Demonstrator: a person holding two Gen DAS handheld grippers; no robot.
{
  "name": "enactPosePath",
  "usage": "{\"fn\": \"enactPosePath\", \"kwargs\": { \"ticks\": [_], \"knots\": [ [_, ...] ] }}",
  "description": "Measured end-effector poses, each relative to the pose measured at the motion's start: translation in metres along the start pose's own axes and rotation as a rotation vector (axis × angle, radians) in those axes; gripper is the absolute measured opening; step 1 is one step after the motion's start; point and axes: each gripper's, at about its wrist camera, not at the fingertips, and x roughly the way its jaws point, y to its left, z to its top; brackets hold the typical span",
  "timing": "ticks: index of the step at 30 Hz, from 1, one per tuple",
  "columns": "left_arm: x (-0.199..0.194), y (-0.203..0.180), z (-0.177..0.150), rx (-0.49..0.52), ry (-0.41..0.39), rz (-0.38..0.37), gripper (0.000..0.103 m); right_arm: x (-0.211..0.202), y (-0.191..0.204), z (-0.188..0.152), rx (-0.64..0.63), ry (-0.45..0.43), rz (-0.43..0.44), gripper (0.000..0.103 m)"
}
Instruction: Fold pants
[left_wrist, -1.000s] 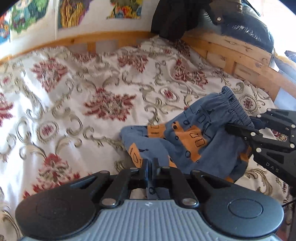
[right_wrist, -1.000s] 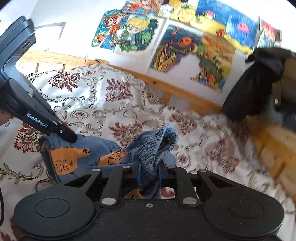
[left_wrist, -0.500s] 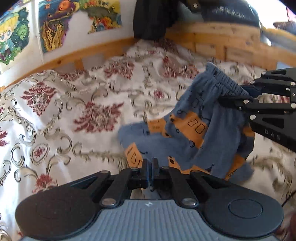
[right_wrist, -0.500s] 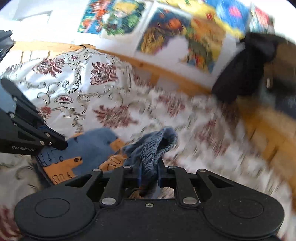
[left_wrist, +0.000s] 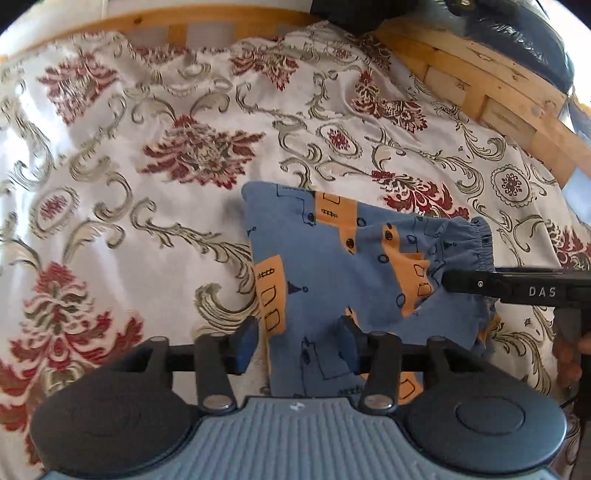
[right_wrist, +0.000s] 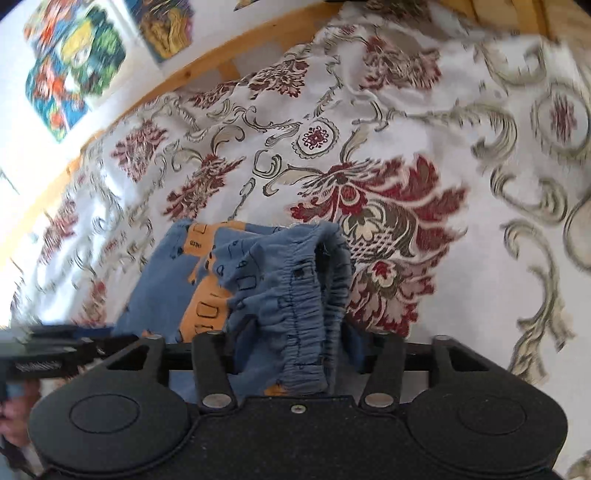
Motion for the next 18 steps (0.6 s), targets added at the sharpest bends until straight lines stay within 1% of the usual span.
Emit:
{"fn": "enactPosePath", "kwargs": {
  "ticks": [1,2,3,4,5,7,8,9,11,12,14,15,16,18],
  "knots": [
    [0.003,0.002,0.000,-0.010,0.011,-0.016,0.031,0.001,0.001,0.000,0.005,0.007,0.012,0.029],
    [0.005,0.004,-0.001,-0.025,0.022,-0.030,0.028,0.002,0.004,0.000,-0.009,0.002,0.011,0.025],
    [0.007,0.004,-0.001,-0.031,0.022,-0.027,0.025,0.000,0.009,0.001,-0.042,-0.014,0.004,0.021],
    [0.006,0.004,-0.001,-0.029,0.021,-0.025,0.020,-0.002,0.014,0.000,-0.077,-0.031,-0.007,0.019],
    [0.004,0.004,-0.001,-0.032,0.012,-0.023,0.018,-0.005,0.023,0.000,-0.132,-0.054,-0.025,0.018],
    [-0.001,-0.001,-0.001,-0.025,-0.020,-0.006,0.016,-0.013,0.046,-0.006,-0.299,-0.120,-0.073,0.017],
    [-0.004,-0.006,-0.002,0.003,-0.045,0.016,0.015,-0.016,0.060,-0.012,-0.404,-0.158,-0.104,0.017],
    [-0.007,-0.014,-0.003,0.044,-0.071,0.043,0.015,-0.018,0.071,-0.016,-0.478,-0.191,-0.125,0.017],
    [-0.014,-0.030,-0.007,0.135,-0.137,0.099,0.014,-0.021,0.087,-0.024,-0.587,-0.251,-0.151,0.017],
    [-0.018,-0.036,-0.008,0.163,-0.163,0.114,0.014,-0.023,0.093,-0.028,-0.629,-0.277,-0.164,0.017],
    [-0.024,-0.043,-0.009,0.195,-0.213,0.132,0.014,-0.024,0.099,-0.031,-0.688,-0.317,-0.189,0.017],
    [-0.025,-0.044,-0.007,0.199,-0.225,0.136,0.014,-0.022,0.099,-0.029,-0.696,-0.318,-0.191,0.017],
    [-0.025,-0.044,-0.005,0.196,-0.230,0.137,0.014,-0.019,0.096,-0.025,-0.683,-0.310,-0.185,0.017],
    [-0.022,-0.038,-0.001,0.154,-0.206,0.124,0.014,-0.008,0.089,-0.016,-0.635,-0.268,-0.169,0.017]
  ]
}}
